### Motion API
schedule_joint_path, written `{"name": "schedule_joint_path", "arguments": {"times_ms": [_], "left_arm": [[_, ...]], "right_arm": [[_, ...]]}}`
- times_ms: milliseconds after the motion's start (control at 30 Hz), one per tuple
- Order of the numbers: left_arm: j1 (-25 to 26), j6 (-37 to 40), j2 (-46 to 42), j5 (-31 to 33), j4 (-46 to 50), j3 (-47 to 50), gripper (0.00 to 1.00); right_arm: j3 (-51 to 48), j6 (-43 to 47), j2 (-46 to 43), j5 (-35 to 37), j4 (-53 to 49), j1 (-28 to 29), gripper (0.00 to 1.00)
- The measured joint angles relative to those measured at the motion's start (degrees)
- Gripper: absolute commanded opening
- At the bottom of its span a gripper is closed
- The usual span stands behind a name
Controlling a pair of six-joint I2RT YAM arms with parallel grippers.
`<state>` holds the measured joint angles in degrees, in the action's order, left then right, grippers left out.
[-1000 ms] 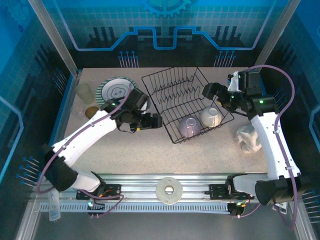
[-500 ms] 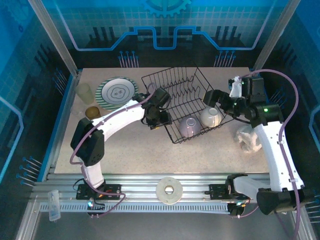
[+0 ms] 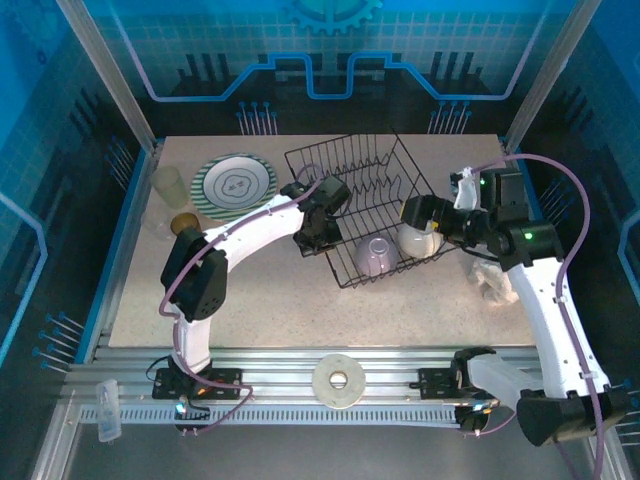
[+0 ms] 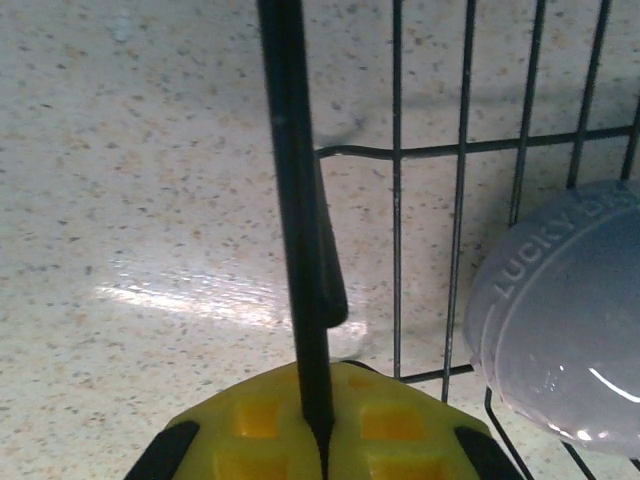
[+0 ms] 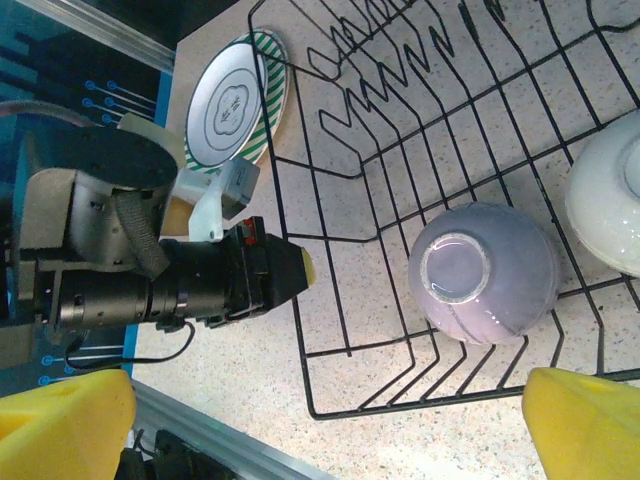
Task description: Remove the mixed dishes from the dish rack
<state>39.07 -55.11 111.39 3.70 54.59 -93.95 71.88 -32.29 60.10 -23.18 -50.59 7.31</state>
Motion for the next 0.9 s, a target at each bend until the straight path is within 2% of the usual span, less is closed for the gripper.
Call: {"name": "schedule_joint_path", "arguments": {"times_ms": [167,333,600,900], "left_arm": [[-0.3,2.9,0.3,1.6,3.0,-0.8,0.00],[-2.3,7.3,-1.2,1.2,3.5,1.3,0.00],[-7.0,17.4,-3.3,0.5,5.3,3.9,0.00],[-9.1,22.7,-6.1,-0.7,3.4,7.8,0.00]], "right_arm": [[-1.0,2.0,0.4,1.2,-0.5,3.0,1.00],[-1.4,5.2,4.0,5.7,-0.8,9.6,1.00],[-1.0,11.7,13.0,14.0,-1.7,20.0,1.00],[2.9,13.9,24.8,21.1,-2.5,30.3,0.99]]}}
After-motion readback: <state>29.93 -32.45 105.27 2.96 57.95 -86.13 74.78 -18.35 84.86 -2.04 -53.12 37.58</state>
